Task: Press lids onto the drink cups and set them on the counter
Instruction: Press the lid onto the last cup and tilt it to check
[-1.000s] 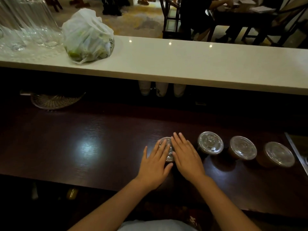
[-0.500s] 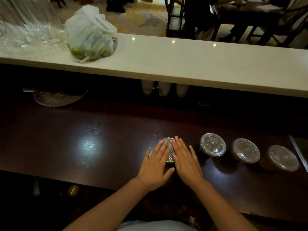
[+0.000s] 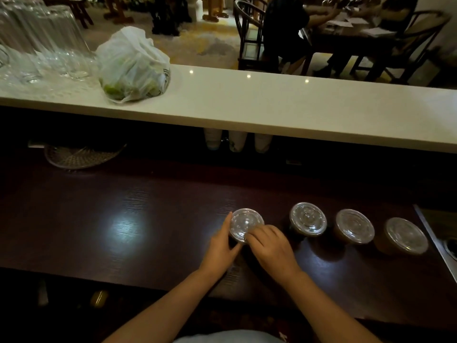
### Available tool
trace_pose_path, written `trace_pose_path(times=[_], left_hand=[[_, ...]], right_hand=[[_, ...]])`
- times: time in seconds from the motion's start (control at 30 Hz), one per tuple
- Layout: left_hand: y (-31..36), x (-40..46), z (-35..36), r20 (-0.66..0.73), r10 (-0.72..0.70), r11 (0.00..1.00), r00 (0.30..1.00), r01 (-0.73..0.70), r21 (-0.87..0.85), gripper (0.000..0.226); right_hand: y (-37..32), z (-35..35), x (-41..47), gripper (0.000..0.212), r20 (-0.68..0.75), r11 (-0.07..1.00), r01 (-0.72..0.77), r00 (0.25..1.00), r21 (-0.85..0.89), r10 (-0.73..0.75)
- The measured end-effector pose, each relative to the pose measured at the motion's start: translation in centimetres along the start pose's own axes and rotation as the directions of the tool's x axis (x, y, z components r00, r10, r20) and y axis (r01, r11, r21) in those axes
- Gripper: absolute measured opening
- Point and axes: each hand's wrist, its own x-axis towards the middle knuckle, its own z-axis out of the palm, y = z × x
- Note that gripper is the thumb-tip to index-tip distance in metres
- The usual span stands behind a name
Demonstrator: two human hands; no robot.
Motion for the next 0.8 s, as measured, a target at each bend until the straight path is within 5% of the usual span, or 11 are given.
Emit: trace_pose_path(times=[0.17,0.27,0.37,0.47,0.53,0.63,0.7,0.8], left_hand=[[0.6,0.0,-0.3,-0.057,-0.169,0.926,0.984,0.138,-0.35,0.059],[1.0,-0.4,-0.3,0.038,-0.323,0.83,0.945,0.303,-0.468,0.029],[1.8,-0.6,-0.8,0.235,-0.439,0.502,0.868,0.453,-0.737,0.018],[2.9,-0.4,-2.2,0.258,-0.459,0.219,0.85,0.39,-0.895,0.035],[3.6,-0.3,-2.9,0.163,-0.436,0.27,0.885,0.302,-0.914,0.043],[4.4,-0.8,-3.6,-0.063,-0.27,0.564,0.961,0.105,-0.819,0.038],[4.2,-1.1,-3.8,-0.198,-0.023,0.801,0.98,-0.1,-0.59,0.037],[3.9,-0.6,-6.1,-0.166,0.376,0.904,0.911,-0.401,-0.15,0.049]], right_hand=[[0.7,-0.8,1.7,0.006,0.003,0.999,0.045,0.999,-0.011,-0.045],[0.5,-1.7,2.7,0.002,-0.029,0.996,-0.048,0.998,0.071,0.05],[0.1,-2.4,3.8,0.013,-0.083,0.954,-0.208,0.97,0.217,0.23],[-0.2,-2.7,4.8,0.012,-0.14,0.874,-0.345,0.901,0.342,0.41],[-0.4,-2.9,5.5,0.015,-0.182,0.787,-0.423,0.819,0.449,0.544],[-0.7,-3.3,6.6,0.019,-0.124,0.546,-0.532,0.632,0.647,0.765],[-0.8,-3.4,7.2,0.017,0.032,0.286,-0.551,0.496,0.784,0.868],[-0.9,-3.7,7.6,0.015,0.327,-0.175,-0.418,0.325,0.891,0.888]])
